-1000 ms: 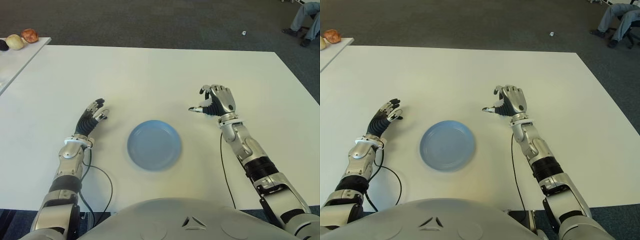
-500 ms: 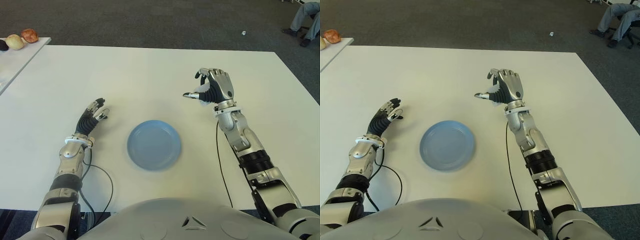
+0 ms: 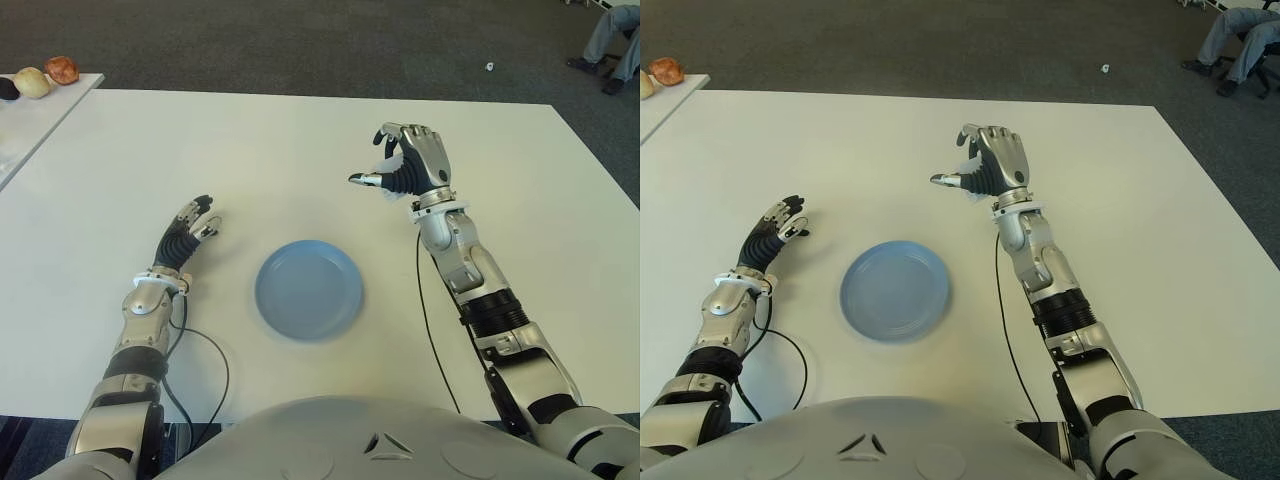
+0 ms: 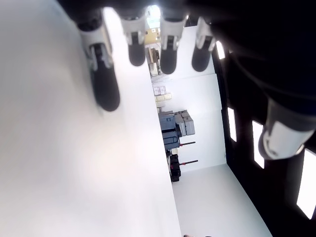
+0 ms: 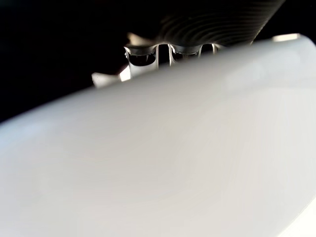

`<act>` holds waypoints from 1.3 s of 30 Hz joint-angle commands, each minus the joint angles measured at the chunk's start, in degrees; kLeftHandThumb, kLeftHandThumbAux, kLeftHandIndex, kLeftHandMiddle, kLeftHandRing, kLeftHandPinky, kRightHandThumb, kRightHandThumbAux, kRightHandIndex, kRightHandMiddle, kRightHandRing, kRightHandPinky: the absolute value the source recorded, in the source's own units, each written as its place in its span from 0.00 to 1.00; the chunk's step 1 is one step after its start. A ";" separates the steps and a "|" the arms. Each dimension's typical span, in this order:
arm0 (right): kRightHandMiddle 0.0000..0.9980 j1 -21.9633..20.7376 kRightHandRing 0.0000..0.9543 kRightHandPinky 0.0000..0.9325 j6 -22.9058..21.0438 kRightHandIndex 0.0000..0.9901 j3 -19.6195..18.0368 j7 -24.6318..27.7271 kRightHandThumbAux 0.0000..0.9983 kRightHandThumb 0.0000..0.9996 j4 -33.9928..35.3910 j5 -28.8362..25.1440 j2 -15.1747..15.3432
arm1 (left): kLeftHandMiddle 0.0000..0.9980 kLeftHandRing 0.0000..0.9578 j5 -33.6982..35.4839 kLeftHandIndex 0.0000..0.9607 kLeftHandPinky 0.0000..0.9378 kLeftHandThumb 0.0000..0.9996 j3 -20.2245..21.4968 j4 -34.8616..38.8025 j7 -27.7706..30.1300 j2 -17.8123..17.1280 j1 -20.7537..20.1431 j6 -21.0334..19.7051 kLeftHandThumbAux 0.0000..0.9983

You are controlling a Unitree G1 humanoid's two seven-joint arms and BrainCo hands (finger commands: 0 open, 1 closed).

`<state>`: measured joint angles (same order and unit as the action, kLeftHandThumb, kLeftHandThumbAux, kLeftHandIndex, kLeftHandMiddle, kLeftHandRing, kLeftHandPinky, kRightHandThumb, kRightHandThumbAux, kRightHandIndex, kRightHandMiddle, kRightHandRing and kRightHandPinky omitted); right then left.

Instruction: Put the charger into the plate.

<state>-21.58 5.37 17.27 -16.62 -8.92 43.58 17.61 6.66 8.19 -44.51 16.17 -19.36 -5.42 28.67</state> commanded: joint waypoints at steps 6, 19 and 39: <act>0.88 -0.72 0.90 0.87 -2.79 0.45 4.20 0.38 0.71 0.75 -1.34 2.53 -5.44 | 0.12 0.07 -1.81 0.14 0.01 0.00 -1.13 -1.62 -0.88 1.83 1.56 -1.87 0.55; 0.88 0.02 0.91 0.91 -4.14 0.45 9.01 -1.72 0.71 0.75 -7.74 3.37 -12.46 | 0.13 0.07 -1.73 0.15 0.00 0.00 -1.12 -2.72 -0.77 2.38 0.78 -2.21 0.57; 0.88 4.12 0.92 0.92 -4.01 0.45 12.96 -2.31 0.71 0.75 -8.67 3.70 -15.07 | 0.15 0.08 -1.58 0.16 0.00 0.00 -1.10 -2.43 -0.71 3.14 0.75 -1.70 0.58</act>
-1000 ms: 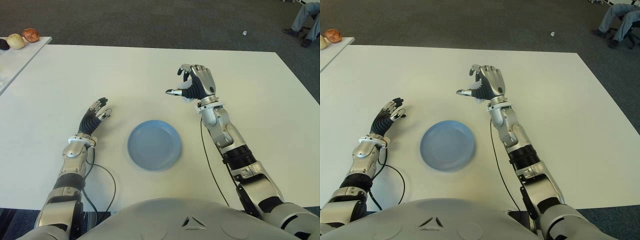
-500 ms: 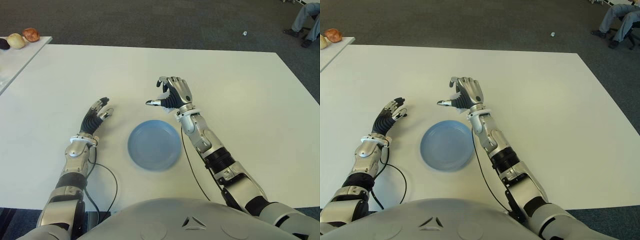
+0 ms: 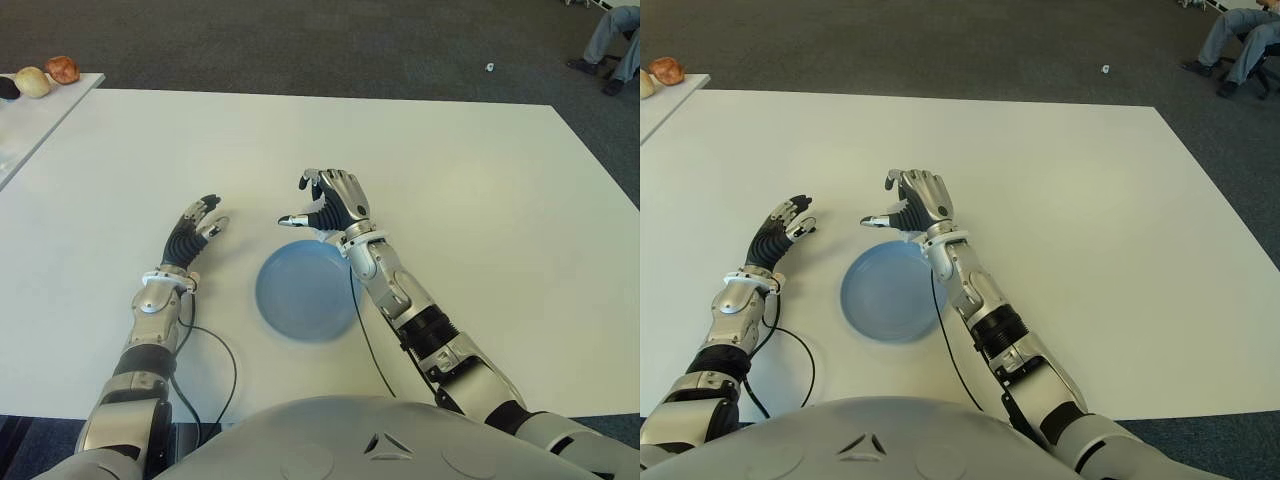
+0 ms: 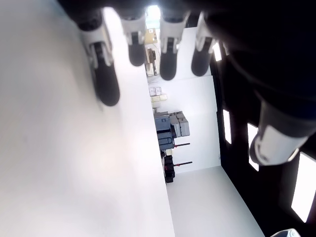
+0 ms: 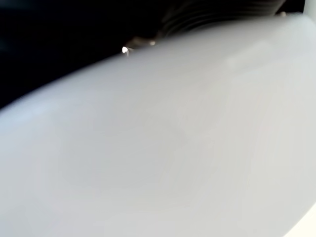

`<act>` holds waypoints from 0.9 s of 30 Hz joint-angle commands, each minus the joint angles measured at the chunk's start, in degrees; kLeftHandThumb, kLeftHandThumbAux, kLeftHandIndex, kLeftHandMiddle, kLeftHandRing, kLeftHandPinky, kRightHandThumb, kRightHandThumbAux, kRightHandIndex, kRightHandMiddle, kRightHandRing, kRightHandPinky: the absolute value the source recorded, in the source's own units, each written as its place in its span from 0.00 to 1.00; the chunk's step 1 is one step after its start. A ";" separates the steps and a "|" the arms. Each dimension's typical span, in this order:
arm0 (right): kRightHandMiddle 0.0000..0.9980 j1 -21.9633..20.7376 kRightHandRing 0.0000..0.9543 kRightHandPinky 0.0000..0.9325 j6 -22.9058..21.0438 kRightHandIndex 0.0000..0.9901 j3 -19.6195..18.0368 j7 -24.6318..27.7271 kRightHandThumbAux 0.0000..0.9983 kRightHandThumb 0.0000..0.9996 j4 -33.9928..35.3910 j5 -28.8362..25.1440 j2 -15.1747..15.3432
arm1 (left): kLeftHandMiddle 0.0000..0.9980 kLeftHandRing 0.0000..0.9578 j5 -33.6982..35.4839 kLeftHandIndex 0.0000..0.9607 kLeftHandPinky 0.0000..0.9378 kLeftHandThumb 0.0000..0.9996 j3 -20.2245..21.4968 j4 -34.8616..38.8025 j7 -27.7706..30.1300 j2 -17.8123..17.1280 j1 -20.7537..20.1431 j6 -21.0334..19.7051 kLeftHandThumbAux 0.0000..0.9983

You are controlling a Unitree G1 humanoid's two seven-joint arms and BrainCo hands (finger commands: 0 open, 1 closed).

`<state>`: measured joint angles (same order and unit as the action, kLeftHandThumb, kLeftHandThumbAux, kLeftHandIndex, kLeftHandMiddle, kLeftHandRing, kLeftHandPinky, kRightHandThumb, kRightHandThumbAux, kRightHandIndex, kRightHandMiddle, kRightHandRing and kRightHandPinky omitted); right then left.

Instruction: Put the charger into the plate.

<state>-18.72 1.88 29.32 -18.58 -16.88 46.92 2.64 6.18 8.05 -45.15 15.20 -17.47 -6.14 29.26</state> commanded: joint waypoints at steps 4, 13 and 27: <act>0.88 1.65 0.92 0.92 -0.74 0.45 1.45 -0.43 0.71 0.75 -0.62 0.58 -0.06 | 0.15 0.08 -0.83 0.17 0.01 0.00 -0.85 -1.80 0.64 1.30 1.30 -2.64 0.58; 0.88 2.55 0.91 0.92 -0.53 0.45 1.98 -0.97 0.71 0.75 -1.01 0.58 0.06 | 0.15 0.09 -0.56 0.17 0.02 0.00 -0.76 -1.66 0.96 1.37 1.19 -2.71 0.57; 0.89 4.24 0.92 0.92 -0.26 0.45 2.16 -1.15 0.71 0.75 -0.17 -0.04 -0.32 | 0.15 0.09 -0.74 0.17 0.02 0.00 -0.84 -1.91 1.09 1.03 0.83 -3.08 0.59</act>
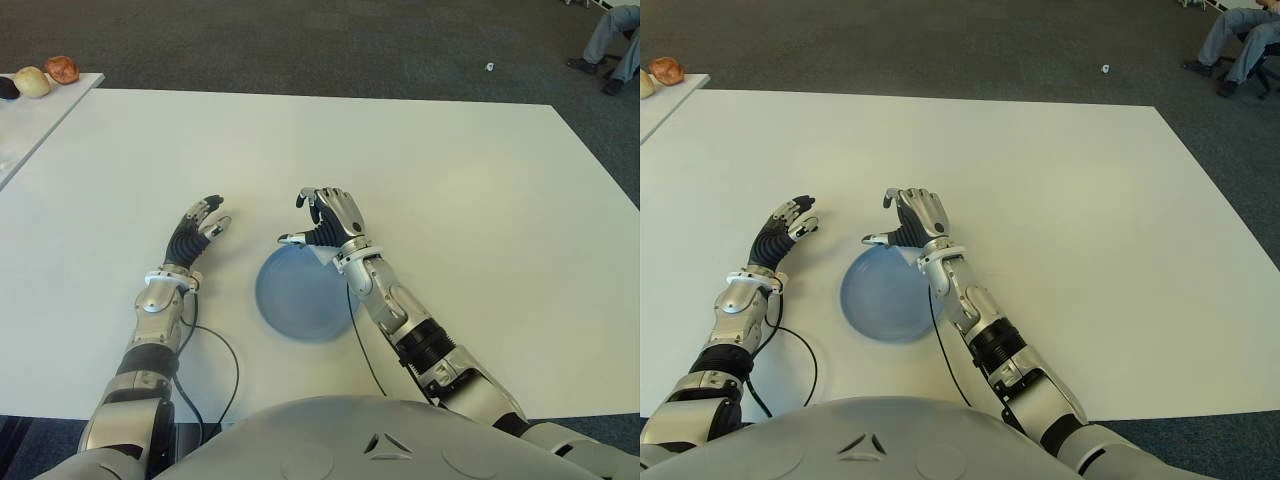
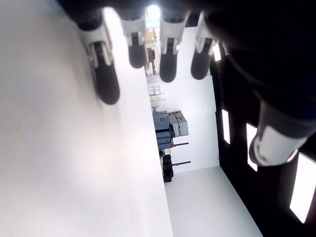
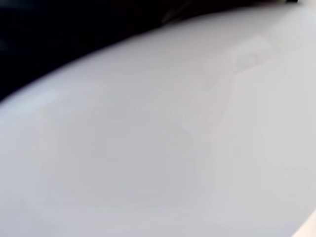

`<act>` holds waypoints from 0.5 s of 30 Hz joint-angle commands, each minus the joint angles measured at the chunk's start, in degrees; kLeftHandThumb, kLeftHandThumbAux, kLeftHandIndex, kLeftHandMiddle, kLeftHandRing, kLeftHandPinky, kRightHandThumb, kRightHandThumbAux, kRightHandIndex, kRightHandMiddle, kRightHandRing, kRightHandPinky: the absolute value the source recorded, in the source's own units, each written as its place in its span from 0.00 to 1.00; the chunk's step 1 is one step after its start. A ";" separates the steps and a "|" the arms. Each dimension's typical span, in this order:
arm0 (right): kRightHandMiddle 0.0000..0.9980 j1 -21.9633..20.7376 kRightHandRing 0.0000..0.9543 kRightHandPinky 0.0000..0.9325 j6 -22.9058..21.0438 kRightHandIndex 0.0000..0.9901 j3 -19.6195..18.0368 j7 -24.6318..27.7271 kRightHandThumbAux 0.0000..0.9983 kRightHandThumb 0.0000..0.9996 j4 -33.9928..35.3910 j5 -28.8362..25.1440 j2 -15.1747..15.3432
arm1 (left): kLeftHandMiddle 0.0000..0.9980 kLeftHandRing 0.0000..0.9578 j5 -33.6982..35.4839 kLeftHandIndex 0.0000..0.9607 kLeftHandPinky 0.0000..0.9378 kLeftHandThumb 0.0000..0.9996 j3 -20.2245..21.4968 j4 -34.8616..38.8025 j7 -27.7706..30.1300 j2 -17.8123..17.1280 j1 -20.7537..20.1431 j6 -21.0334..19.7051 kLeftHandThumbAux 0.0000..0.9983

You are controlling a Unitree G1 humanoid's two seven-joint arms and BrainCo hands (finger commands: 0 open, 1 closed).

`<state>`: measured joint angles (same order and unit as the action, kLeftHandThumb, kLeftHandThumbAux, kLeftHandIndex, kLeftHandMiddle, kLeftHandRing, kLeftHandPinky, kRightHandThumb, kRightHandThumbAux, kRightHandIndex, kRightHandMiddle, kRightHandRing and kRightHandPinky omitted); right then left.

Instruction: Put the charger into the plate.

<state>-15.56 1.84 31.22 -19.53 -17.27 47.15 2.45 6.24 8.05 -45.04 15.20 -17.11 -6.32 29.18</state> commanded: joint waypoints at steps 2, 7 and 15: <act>0.89 1.21 0.92 0.92 -0.36 0.45 0.34 -0.22 0.71 0.75 0.31 -0.21 -0.18 | 0.15 0.09 -0.78 0.17 0.02 0.00 -0.82 -2.03 1.08 0.65 0.94 -3.01 0.59; 0.89 1.59 0.92 0.92 -0.69 0.45 0.51 0.00 0.71 0.75 0.76 -0.07 -0.22 | 0.14 0.08 -1.03 0.16 0.01 0.00 -0.90 -2.01 0.76 0.56 0.84 -3.17 0.58; 0.72 2.26 0.77 0.76 0.77 0.43 2.29 7.26 0.71 0.72 5.57 -0.37 2.76 | 0.15 0.09 -1.49 0.16 0.01 0.00 -1.25 -2.67 1.31 -0.13 0.44 -3.45 0.59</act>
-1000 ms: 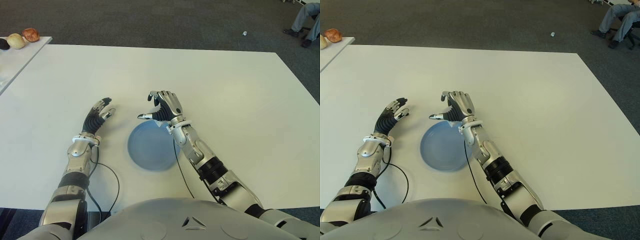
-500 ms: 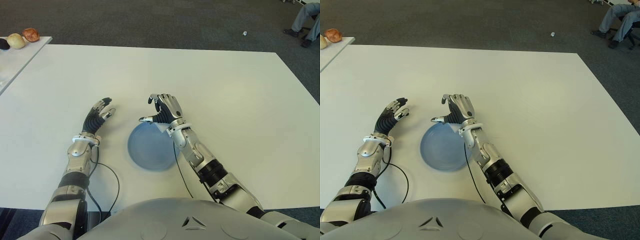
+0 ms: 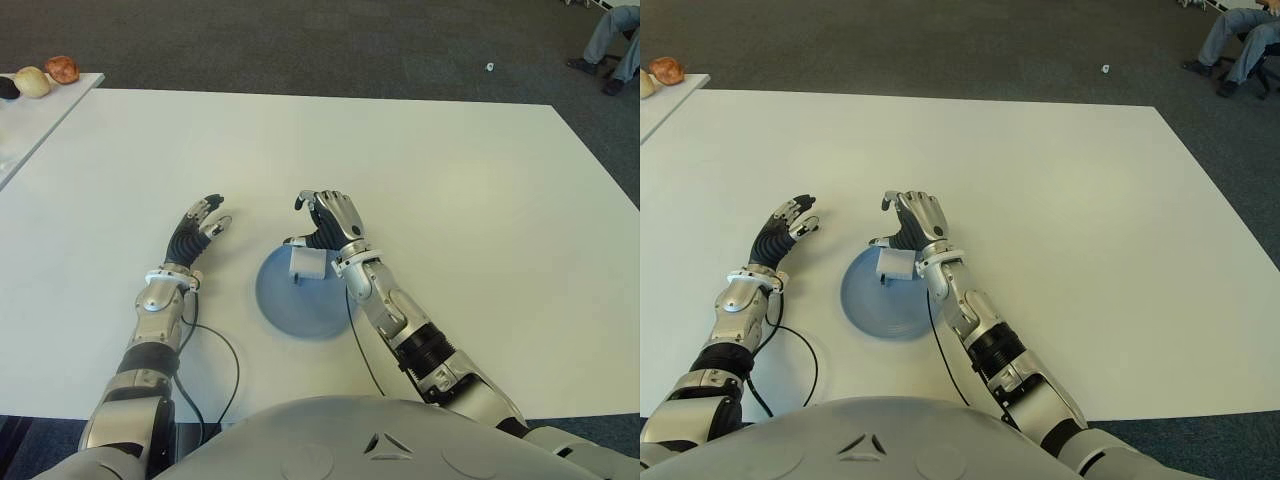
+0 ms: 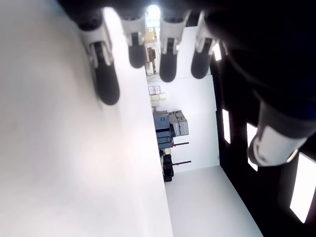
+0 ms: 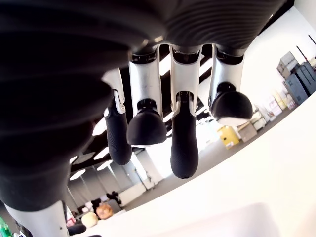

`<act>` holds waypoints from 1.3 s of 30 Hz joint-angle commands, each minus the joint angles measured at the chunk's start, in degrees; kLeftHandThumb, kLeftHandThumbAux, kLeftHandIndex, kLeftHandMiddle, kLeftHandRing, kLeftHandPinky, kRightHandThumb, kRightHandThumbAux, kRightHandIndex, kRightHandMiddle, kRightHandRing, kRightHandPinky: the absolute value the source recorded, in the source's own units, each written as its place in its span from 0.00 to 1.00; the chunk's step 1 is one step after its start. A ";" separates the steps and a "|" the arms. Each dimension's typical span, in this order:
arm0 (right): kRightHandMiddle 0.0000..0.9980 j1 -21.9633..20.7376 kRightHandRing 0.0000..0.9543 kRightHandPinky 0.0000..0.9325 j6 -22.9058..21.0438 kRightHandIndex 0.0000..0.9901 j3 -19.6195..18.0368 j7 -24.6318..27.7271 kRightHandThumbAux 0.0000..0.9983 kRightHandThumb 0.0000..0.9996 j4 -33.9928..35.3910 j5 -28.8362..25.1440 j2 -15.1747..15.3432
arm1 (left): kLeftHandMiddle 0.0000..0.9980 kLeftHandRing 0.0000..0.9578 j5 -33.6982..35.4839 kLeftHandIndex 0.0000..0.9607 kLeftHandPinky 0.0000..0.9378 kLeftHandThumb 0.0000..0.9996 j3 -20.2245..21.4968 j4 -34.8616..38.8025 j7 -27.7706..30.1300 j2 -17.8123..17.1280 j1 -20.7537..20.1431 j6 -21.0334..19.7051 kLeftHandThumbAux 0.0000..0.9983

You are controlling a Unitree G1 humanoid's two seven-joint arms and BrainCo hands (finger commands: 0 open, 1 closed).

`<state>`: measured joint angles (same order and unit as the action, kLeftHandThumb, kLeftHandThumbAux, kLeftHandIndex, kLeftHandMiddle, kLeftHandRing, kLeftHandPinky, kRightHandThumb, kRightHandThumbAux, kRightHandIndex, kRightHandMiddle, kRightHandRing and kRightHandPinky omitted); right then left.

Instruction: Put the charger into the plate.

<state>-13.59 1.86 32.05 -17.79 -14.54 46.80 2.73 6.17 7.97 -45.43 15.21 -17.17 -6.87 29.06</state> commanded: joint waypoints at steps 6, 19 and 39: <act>0.26 0.19 0.27 0.28 1.00 0.17 1.87 10.78 0.39 0.47 5.44 -0.47 4.22 | 0.13 0.07 -1.85 0.13 0.01 0.00 -1.56 -1.90 1.62 -0.51 1.05 -3.94 0.59; 0.00 0.57 0.00 0.00 -0.49 0.00 0.17 20.62 0.28 0.27 10.13 -4.31 5.16 | 0.12 0.08 -2.88 0.12 0.05 0.00 -2.02 -2.55 1.15 -1.07 0.83 -3.22 0.57; 0.00 2.57 0.00 0.00 -0.66 0.00 -2.91 12.39 0.25 0.18 11.14 -3.04 3.47 | 0.12 0.08 -2.25 0.13 0.01 0.00 -2.02 -4.50 1.66 -1.25 -0.14 -3.98 0.57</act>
<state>-11.86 2.26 30.42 -2.24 -3.30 43.10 6.94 5.02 6.75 -47.35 15.77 -18.73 -8.55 28.45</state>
